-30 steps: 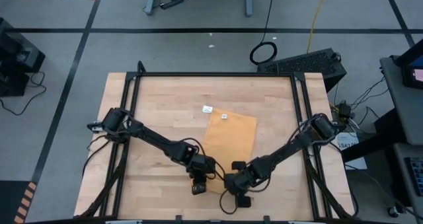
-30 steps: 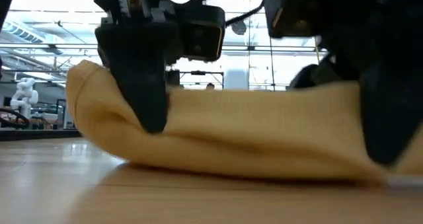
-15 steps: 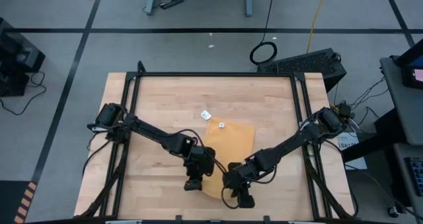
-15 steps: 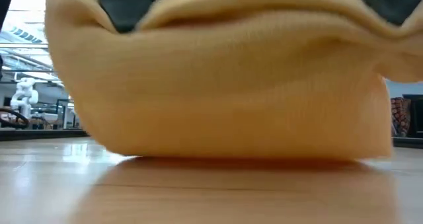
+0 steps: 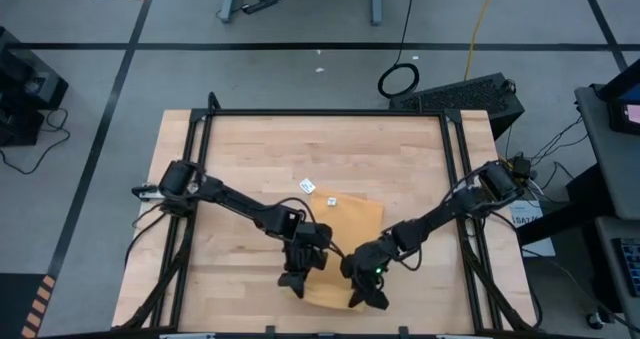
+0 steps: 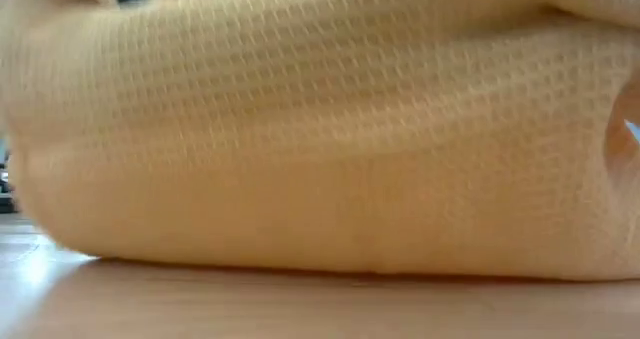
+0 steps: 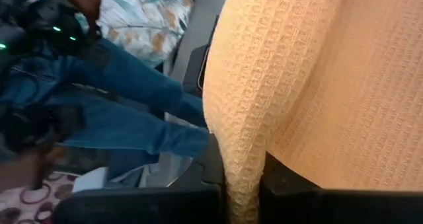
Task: Roll towel into tight, uniform cylinder
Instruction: Roll the orange towel
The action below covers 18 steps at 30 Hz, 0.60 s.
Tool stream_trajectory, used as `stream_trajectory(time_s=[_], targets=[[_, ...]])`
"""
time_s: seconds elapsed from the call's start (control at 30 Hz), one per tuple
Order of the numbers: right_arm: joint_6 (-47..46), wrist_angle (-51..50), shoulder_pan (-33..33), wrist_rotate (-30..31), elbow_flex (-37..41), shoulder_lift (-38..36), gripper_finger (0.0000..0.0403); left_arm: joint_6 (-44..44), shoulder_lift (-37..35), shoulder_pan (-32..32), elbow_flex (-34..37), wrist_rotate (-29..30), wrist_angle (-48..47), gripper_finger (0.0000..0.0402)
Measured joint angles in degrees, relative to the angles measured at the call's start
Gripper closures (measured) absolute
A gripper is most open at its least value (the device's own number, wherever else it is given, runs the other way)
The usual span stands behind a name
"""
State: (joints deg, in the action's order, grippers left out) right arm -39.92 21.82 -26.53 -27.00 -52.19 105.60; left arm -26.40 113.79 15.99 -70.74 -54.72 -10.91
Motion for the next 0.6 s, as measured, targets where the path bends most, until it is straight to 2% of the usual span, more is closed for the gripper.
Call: stream_trajectory(time_s=[0.17,0.4,0.6], targets=[[-1.47,4.04,0.69,-0.94,3.09,0.0,0.0391,0.39,2.89,-1.83,-0.04,-1.41,0.37,0.0363],[-1.45,4.53,2.68,-7.0,4.12,0.04,0.039,-3.9,6.69,-5.13,-0.15,-4.59,0.78,0.0363],[-4.89,3.76,2.64,-3.46,4.13,0.02,0.037,-6.37,7.0,-6.54,0.02,-5.41,-0.62,0.0363]])
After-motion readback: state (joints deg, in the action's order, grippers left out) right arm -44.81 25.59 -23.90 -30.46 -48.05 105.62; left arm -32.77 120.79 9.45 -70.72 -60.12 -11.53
